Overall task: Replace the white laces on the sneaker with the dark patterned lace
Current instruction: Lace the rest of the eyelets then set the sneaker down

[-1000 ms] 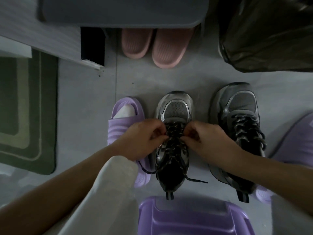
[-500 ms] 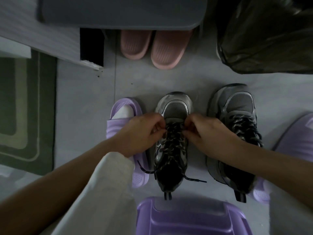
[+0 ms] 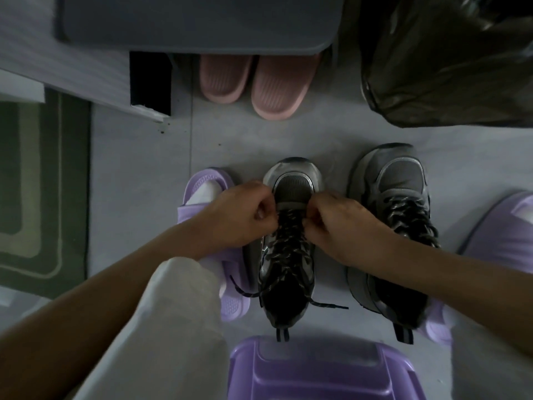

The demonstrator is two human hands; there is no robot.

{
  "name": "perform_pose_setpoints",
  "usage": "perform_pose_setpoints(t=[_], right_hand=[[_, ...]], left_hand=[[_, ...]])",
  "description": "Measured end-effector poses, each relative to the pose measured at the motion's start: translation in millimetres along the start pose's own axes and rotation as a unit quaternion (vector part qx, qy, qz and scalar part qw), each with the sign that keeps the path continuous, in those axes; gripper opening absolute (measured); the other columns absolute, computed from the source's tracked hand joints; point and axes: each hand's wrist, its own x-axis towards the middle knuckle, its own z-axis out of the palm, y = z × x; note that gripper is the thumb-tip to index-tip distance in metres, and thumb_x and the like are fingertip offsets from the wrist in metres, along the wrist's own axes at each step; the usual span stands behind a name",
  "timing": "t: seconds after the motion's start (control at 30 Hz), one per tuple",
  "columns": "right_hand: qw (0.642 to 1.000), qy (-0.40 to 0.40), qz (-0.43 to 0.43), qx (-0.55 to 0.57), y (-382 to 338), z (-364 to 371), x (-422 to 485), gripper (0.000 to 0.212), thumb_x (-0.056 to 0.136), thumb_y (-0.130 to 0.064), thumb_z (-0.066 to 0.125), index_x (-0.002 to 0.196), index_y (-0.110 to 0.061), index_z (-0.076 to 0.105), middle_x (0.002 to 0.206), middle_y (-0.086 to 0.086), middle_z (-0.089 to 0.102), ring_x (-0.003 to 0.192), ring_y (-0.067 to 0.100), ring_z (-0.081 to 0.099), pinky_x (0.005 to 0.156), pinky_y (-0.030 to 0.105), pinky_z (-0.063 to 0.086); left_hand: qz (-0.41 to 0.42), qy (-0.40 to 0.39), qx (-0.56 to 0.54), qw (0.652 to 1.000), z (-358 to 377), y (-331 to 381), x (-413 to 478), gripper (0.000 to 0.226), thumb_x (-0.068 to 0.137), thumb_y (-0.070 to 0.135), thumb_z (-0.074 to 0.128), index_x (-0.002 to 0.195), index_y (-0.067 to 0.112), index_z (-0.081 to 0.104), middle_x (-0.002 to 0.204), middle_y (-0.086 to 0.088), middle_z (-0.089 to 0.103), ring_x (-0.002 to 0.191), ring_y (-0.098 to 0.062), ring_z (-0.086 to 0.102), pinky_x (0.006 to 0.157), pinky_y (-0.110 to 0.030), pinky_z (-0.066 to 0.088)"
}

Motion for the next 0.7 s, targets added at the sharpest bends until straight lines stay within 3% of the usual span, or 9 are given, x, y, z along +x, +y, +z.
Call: perform_pose_setpoints(t=[0.1, 0.2, 0.27, 0.33, 0.4, 0.47, 0.53, 0.63, 0.7], right_hand=[[0.99, -0.015, 0.112, 0.084, 3, -1, -5, 0.055, 0.067, -0.064, 0.053, 0.099, -0.023, 0.036, 0.076, -0.01, 0.052, 0.071, 0.016, 0.055, 0.06, 0.028, 0.038], [0.975, -0.07, 0.18, 0.106, 1, 8, 0, 0.077, 0.058, -0.066, 0.059, 0.113, -0.02, 0.031, 0.087, -0.005, 0.056, 0.078, 0.017, 0.056, 0.066, 0.028, 0.043], [0.964, -0.099, 0.219, 0.111, 0, 14, 10, 0.074, 0.06, -0.059, 0.065, 0.11, -0.014, 0.037, 0.091, 0.0, 0.057, 0.08, 0.02, 0.058, 0.062, 0.024, 0.043], [0.963, -0.112, 0.221, 0.104, 0, 14, 16, 0.057, 0.066, -0.051, 0.067, 0.097, -0.011, 0.042, 0.082, -0.003, 0.053, 0.072, 0.015, 0.055, 0.049, 0.019, 0.038], [0.956, -0.119, 0.209, 0.171, 6, 13, 15, 0.038, 0.071, -0.036, 0.068, 0.087, -0.011, 0.044, 0.078, -0.003, 0.055, 0.065, 0.009, 0.056, 0.043, 0.013, 0.041], [0.917, -0.135, 0.217, 0.307, 11, 11, 13, 0.033, 0.073, -0.019, 0.068, 0.097, -0.007, 0.048, 0.089, 0.009, 0.063, 0.074, 0.016, 0.066, 0.056, 0.023, 0.056], [0.897, -0.149, 0.215, 0.356, 13, 9, 9, 0.04, 0.074, -0.013, 0.069, 0.109, -0.006, 0.05, 0.098, 0.014, 0.065, 0.078, 0.021, 0.069, 0.061, 0.037, 0.06], [0.899, -0.124, 0.23, 0.352, 14, 8, 10, 0.045, 0.072, -0.041, 0.069, 0.106, -0.016, 0.053, 0.089, 0.008, 0.067, 0.063, 0.021, 0.07, 0.053, 0.035, 0.058], [0.933, -0.083, 0.222, 0.269, 12, 7, 14, 0.057, 0.065, -0.064, 0.058, 0.098, -0.017, 0.058, 0.085, 0.005, 0.068, 0.063, 0.02, 0.069, 0.051, 0.027, 0.053]], left_hand=[[-0.104, -0.011, -0.103, 0.989, 8, -6, -7, 0.034, 0.061, 0.053, 0.061, 0.082, 0.027, 0.051, 0.073, 0.007, 0.064, 0.07, -0.006, 0.062, 0.066, -0.025, 0.049], [-0.124, -0.058, -0.104, 0.985, 21, -7, -6, 0.037, 0.054, 0.057, 0.062, 0.067, 0.025, 0.05, 0.052, 0.009, 0.057, 0.049, -0.001, 0.055, 0.049, -0.021, 0.042], [-0.11, -0.109, -0.14, 0.978, 19, -6, 0, 0.027, 0.061, 0.045, 0.063, 0.062, 0.02, 0.055, 0.046, 0.009, 0.056, 0.043, -0.003, 0.055, 0.044, -0.022, 0.045], [-0.124, -0.154, -0.246, 0.949, 16, -9, 2, 0.005, 0.068, 0.028, 0.064, 0.067, 0.024, 0.063, 0.051, 0.002, 0.061, 0.052, -0.013, 0.064, 0.051, -0.033, 0.057], [-0.14, -0.16, -0.298, 0.931, 14, -11, -1, 0.011, 0.071, 0.022, 0.062, 0.073, 0.032, 0.064, 0.057, 0.0, 0.065, 0.058, -0.016, 0.068, 0.054, -0.032, 0.058], [-0.154, -0.148, -0.311, 0.926, 15, -11, -3, 0.011, 0.067, 0.023, 0.06, 0.078, 0.026, 0.058, 0.059, 0.002, 0.066, 0.06, -0.016, 0.069, 0.054, -0.028, 0.057], [-0.17, -0.157, -0.313, 0.921, 15, -15, -4, 0.015, 0.067, 0.025, 0.061, 0.08, 0.021, 0.055, 0.062, 0.003, 0.068, 0.063, -0.015, 0.07, 0.053, -0.027, 0.056], [-0.205, -0.189, -0.329, 0.902, 9, -19, -3, 0.017, 0.078, 0.033, 0.066, 0.089, 0.021, 0.06, 0.078, 0.003, 0.074, 0.076, -0.017, 0.073, 0.052, -0.027, 0.055], [-0.231, -0.166, -0.332, 0.899, 11, -17, 2, 0.025, 0.079, 0.046, 0.065, 0.087, 0.022, 0.065, 0.079, 0.003, 0.074, 0.074, -0.016, 0.073, 0.051, -0.027, 0.054]])
